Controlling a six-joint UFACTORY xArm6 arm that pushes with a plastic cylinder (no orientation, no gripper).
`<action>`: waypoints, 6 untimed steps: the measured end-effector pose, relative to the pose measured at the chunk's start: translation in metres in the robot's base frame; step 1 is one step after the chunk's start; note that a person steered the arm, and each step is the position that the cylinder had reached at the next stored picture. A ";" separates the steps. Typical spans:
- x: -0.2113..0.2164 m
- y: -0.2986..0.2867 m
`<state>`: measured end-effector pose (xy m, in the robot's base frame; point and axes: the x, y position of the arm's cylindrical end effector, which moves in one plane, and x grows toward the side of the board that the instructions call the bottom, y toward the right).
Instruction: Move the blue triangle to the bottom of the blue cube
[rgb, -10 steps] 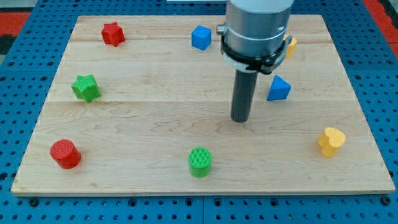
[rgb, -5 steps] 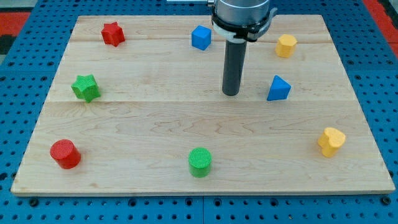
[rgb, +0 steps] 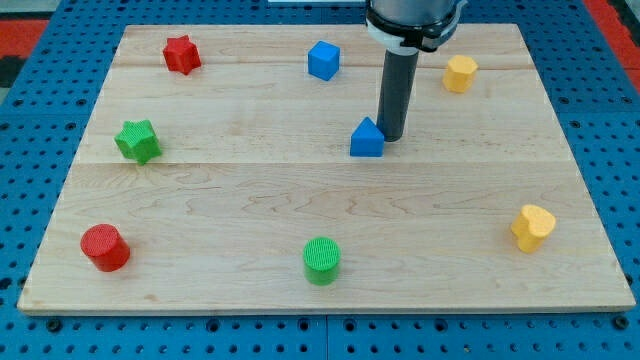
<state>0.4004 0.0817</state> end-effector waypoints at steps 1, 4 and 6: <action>0.032 0.001; -0.002 -0.065; -0.041 -0.062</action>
<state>0.3592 0.0200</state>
